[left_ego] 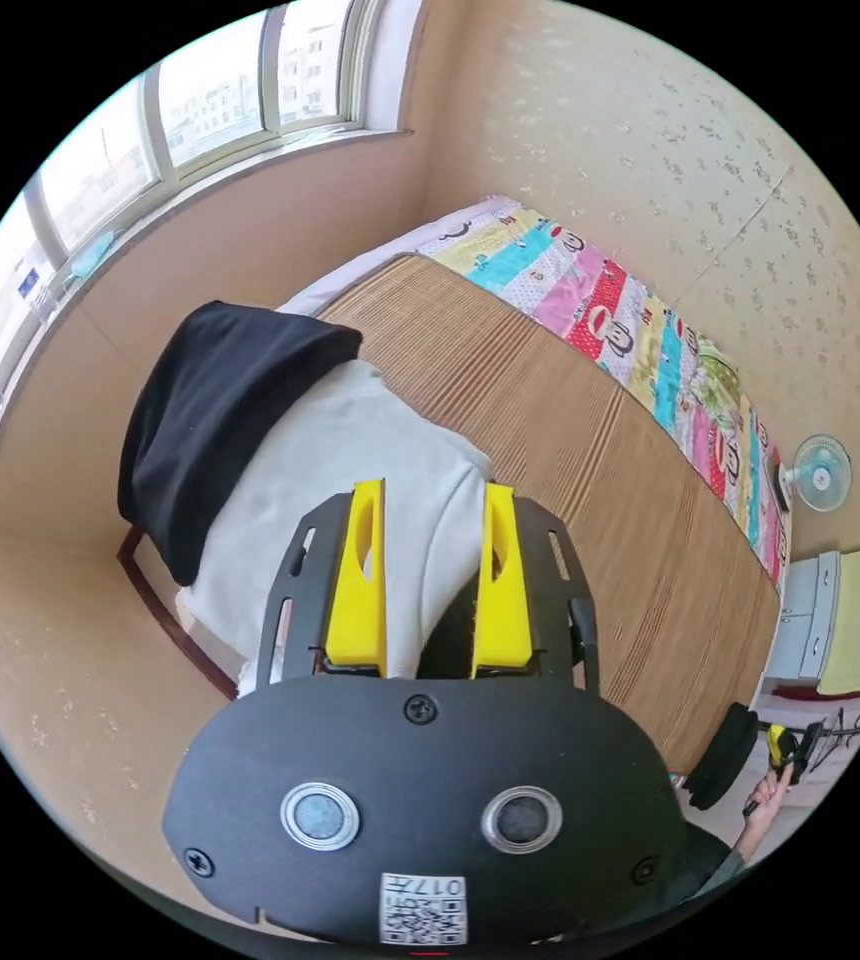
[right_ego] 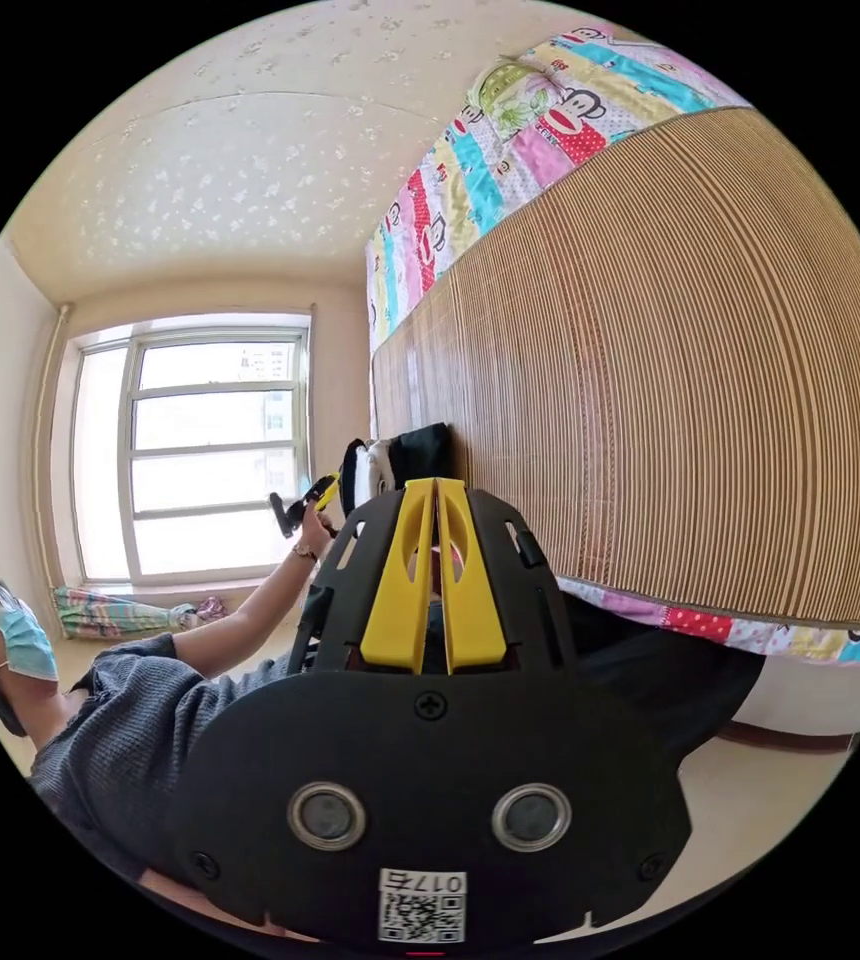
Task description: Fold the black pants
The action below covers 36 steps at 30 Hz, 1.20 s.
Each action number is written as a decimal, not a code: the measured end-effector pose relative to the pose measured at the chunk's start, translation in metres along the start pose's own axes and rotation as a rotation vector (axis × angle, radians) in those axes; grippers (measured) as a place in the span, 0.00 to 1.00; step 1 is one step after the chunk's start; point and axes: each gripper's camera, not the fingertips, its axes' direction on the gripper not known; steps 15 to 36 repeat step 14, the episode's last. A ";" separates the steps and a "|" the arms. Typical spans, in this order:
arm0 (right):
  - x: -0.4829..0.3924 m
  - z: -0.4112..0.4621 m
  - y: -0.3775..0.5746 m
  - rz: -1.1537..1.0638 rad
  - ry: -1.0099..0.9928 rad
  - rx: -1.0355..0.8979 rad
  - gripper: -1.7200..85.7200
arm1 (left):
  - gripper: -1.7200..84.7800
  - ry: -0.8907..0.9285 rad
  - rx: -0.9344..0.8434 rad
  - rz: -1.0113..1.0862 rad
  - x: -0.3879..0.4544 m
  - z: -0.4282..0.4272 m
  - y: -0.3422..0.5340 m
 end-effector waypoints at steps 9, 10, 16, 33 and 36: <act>0.019 -0.001 -0.030 0.137 0.066 0.015 0.02 | 0.18 -0.170 -0.121 -0.079 -0.076 0.015 -0.039; 0.018 0.006 -0.039 0.137 0.068 -0.004 0.02 | 0.19 -0.182 -0.159 -0.063 -0.077 0.022 -0.038; 0.014 0.034 -0.074 0.133 0.004 -0.080 0.02 | 0.18 -0.262 -0.204 -0.033 -0.080 0.038 -0.013; 0.014 0.034 -0.074 0.133 0.004 -0.080 0.02 | 0.18 -0.262 -0.204 -0.033 -0.080 0.038 -0.013; 0.014 0.034 -0.074 0.133 0.004 -0.080 0.02 | 0.18 -0.262 -0.204 -0.033 -0.080 0.038 -0.013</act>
